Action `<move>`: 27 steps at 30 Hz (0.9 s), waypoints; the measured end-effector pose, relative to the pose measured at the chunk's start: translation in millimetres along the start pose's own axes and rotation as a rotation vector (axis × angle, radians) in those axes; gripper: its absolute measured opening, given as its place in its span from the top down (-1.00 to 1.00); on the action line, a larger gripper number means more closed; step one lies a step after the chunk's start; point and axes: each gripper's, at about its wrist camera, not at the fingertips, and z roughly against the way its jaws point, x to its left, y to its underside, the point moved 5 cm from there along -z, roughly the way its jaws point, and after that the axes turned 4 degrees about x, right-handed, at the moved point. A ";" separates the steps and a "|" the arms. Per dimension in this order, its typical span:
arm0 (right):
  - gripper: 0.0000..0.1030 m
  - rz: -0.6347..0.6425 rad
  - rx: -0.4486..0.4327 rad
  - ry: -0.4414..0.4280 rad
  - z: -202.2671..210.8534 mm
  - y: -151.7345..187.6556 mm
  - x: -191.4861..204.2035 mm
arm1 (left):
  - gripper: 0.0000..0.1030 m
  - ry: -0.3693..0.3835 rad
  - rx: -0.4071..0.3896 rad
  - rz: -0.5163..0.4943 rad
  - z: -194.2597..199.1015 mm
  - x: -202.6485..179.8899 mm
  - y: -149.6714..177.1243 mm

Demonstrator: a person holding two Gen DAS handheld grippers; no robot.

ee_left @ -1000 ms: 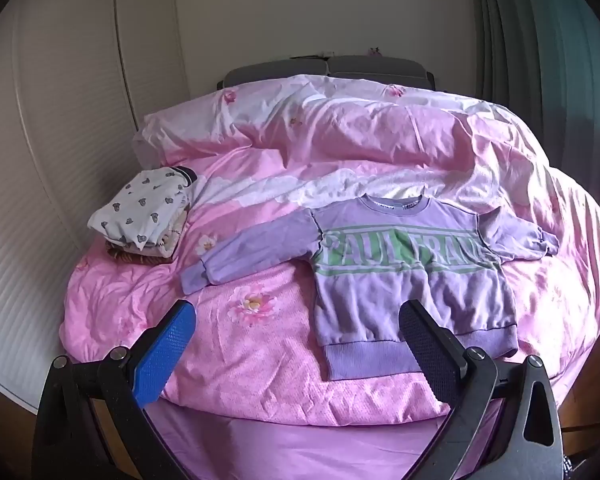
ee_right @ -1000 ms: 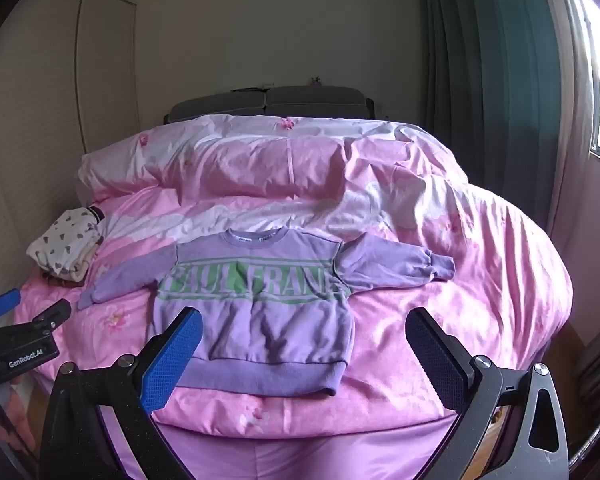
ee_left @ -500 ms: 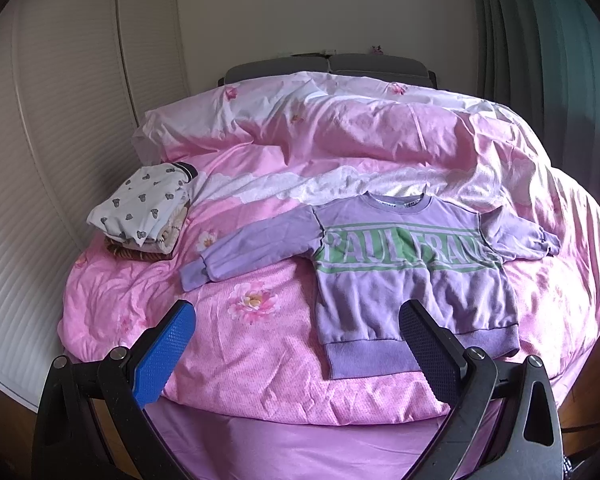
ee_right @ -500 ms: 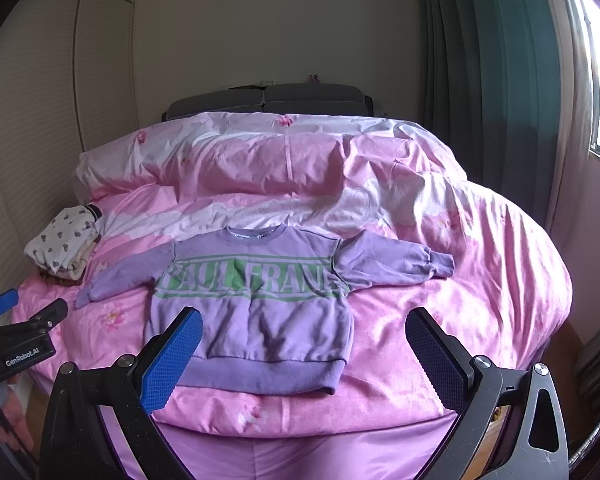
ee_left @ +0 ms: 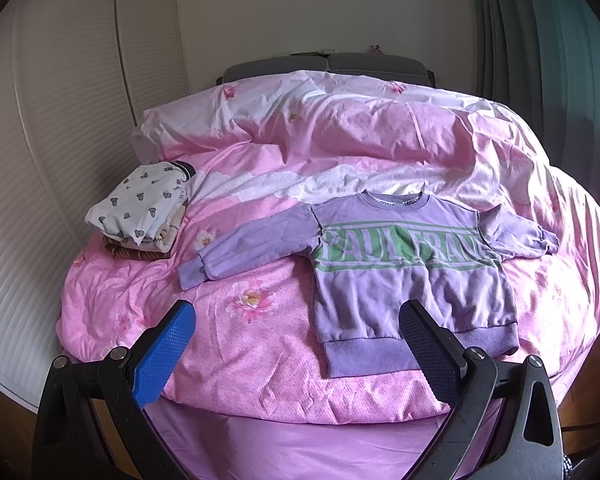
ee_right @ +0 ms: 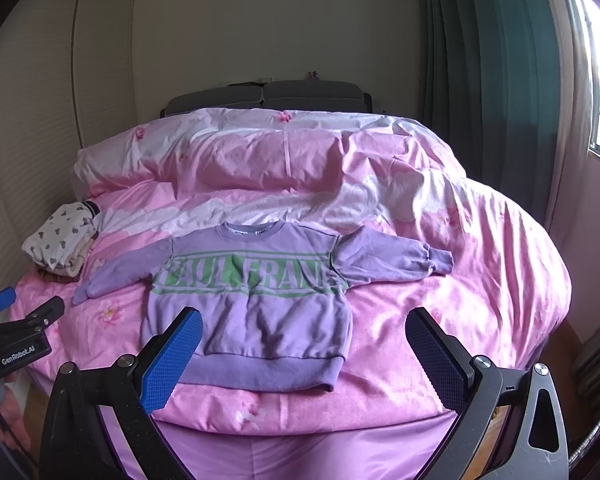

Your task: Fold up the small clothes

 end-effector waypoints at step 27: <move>-0.99 -0.002 0.004 -0.001 -1.0 0.8 -1.8 | -1.00 0.002 0.003 -0.002 -1.9 -4.1 -0.3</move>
